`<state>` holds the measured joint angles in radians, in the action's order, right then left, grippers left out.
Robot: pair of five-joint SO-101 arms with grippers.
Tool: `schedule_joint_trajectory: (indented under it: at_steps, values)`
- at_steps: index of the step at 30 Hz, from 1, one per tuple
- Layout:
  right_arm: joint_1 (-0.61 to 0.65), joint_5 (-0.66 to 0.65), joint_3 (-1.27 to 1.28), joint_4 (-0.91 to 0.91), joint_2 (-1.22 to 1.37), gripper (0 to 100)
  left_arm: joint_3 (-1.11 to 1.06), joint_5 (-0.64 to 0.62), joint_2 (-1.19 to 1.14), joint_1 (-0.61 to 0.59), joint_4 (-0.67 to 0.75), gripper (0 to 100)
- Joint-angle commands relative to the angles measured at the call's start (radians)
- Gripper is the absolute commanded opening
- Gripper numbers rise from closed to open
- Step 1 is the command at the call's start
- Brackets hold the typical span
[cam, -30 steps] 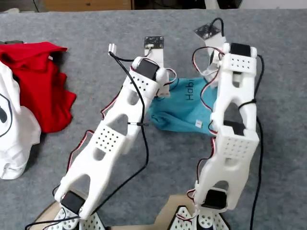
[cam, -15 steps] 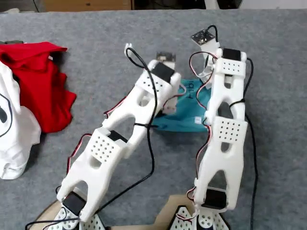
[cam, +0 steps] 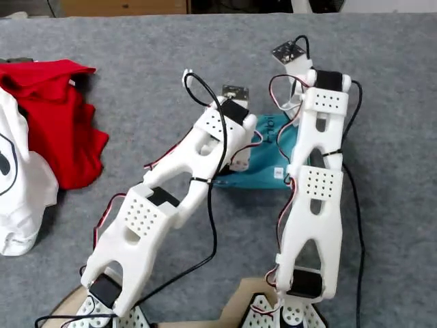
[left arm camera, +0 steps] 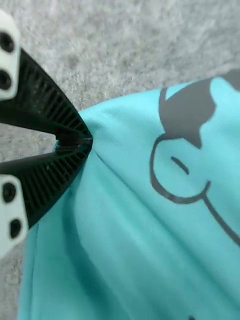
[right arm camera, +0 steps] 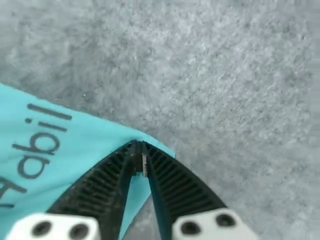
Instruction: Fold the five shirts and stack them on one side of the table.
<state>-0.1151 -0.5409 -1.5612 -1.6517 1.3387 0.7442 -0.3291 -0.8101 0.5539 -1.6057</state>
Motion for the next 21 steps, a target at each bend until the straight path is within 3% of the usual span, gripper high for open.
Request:
schedule_joint_trajectory:
  at_steps: [1,8,13,21]
  values:
    - [0.004,0.003,-0.114,-0.071,-0.041,0.5,0.121,0.002,0.108,-0.055,-0.018,2]
    - [0.001,0.029,-0.094,-0.137,-0.219,0.5,0.253,-0.005,0.087,-0.218,0.109,2]
    - [0.010,0.043,0.047,-0.140,-0.392,0.5,0.249,-0.006,-0.045,-0.249,0.252,2]
    - [0.061,0.078,0.926,-0.114,-0.912,0.4,0.387,-0.054,-0.176,-0.252,0.265,2]
